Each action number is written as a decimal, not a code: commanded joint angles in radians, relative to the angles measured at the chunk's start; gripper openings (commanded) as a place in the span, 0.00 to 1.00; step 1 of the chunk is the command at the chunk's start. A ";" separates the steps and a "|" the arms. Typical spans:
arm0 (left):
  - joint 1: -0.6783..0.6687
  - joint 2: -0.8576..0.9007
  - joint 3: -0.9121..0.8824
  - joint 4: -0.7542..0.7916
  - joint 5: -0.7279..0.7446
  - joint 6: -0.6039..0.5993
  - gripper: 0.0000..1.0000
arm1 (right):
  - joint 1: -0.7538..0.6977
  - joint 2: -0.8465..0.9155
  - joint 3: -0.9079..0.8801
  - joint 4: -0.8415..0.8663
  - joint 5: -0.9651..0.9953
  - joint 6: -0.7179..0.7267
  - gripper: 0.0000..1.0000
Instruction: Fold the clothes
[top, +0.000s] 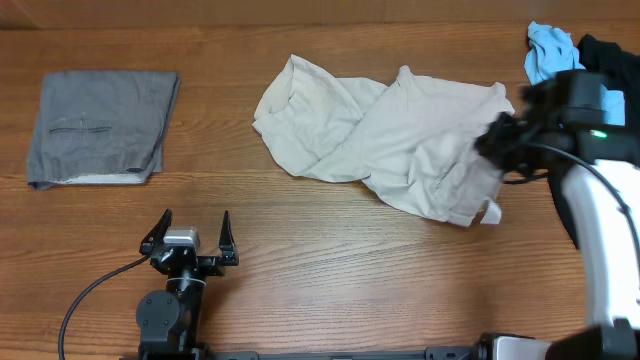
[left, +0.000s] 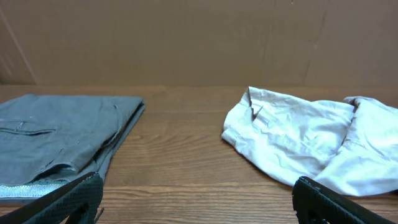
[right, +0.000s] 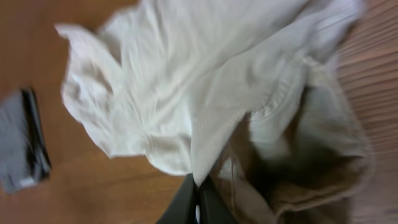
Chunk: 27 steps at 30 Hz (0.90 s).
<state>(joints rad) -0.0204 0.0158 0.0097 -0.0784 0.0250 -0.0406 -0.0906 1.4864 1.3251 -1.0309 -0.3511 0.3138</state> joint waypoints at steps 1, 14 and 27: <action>-0.008 -0.010 -0.005 0.002 -0.006 0.026 1.00 | 0.108 0.064 -0.040 0.054 0.009 -0.024 0.04; -0.008 -0.010 -0.005 0.010 0.058 0.026 1.00 | 0.428 0.104 -0.041 0.234 -0.016 -0.029 0.04; -0.008 0.000 0.167 -0.040 0.317 -0.166 1.00 | 0.510 0.108 -0.042 0.320 -0.029 -0.026 0.07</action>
<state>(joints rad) -0.0204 0.0158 0.0738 -0.1024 0.2691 -0.1562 0.4091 1.5986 1.2823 -0.7330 -0.3542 0.2928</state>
